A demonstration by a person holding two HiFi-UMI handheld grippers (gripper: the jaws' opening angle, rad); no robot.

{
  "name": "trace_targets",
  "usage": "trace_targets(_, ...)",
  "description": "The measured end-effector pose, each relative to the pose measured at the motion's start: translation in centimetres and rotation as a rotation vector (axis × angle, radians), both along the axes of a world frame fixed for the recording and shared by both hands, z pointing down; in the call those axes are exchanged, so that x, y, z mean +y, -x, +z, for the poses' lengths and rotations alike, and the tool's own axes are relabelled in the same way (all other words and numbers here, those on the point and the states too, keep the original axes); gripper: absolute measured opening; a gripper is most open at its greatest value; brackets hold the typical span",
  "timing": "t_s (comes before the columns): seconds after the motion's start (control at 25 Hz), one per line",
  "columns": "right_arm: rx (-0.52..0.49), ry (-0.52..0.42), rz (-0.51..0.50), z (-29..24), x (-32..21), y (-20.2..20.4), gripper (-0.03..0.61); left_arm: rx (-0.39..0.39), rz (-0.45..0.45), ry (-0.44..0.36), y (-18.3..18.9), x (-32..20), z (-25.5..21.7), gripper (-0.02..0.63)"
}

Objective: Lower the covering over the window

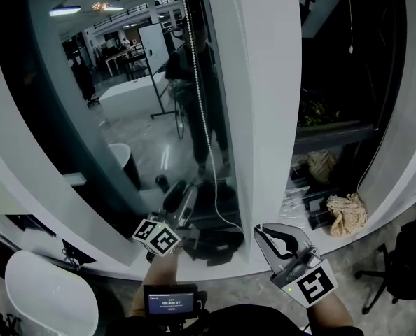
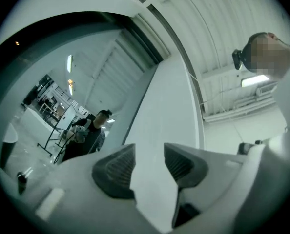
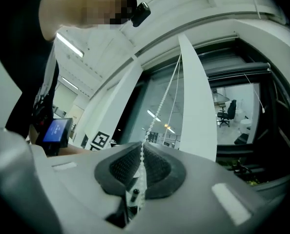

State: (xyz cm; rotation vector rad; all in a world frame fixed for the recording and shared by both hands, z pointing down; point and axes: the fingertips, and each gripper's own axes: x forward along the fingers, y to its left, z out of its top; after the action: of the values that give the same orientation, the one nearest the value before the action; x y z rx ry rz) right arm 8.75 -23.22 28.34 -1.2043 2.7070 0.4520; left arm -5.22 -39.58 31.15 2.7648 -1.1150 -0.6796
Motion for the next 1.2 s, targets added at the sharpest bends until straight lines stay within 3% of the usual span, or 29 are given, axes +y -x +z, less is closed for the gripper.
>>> trace_targets(0.28, -0.051, 0.032, -0.123, -0.3, 0.7, 0.0, 0.017, -0.017, 0.155, -0.070, -7.9, -2.5, -2.9, 0.265)
trace_targets(0.4, -0.071, 0.040, -0.167, 0.0, 0.2, 1.2, 0.017, -0.048, 0.269, -0.127, -11.6, -4.6, -5.3, 0.320)
trace_targets(0.56, -0.106, 0.058, -0.121, 0.8, -1.9, 1.7, 0.017, -0.052, 0.481, -0.225, -14.8, -4.7, -7.4, 0.374)
trace_targets(0.72, -0.126, 0.066, -0.059, 1.3, -4.2, 1.9, 0.017, 0.082, 0.718, -0.309, -14.0, -1.3, -10.0, 0.391)
trace_targets(0.88, -0.136, 0.060, -0.018, 1.3, -6.1, 2.3, 0.017, 0.056, 0.817, -0.310, -15.1, -0.9, -10.4, 0.378)
trace_targets(0.92, -0.141, 0.062, -0.014, 1.3, -6.3, 2.3, 0.017, 0.055, 0.820, -0.310, -15.1, -0.8, -10.3, 0.354)
trace_targets(0.96, -0.148, 0.065, -0.010, 1.3, -6.4, 2.4, 0.017, 0.060, 0.812, -0.309, -14.9, -0.8, -10.2, 0.243)
trace_targets(1.0, -0.156, 0.069, -0.008, 1.3, -6.5, 2.3, 0.017, 0.070, 0.801, -0.297, -14.6, -1.0, -10.1, 0.027)
trace_targets(1.12, -0.174, 0.076, -0.009, 1.2, -6.7, 2.1, 0.017, 0.087, 0.768, -0.229, -13.7, -2.2, -9.8, 0.012)
trace_targets(1.2, -0.184, 0.071, 0.007, 1.1, -6.9, 1.7, 0.018, 0.029, 0.678, -0.211, -13.2, -3.3, -9.3, 0.009)
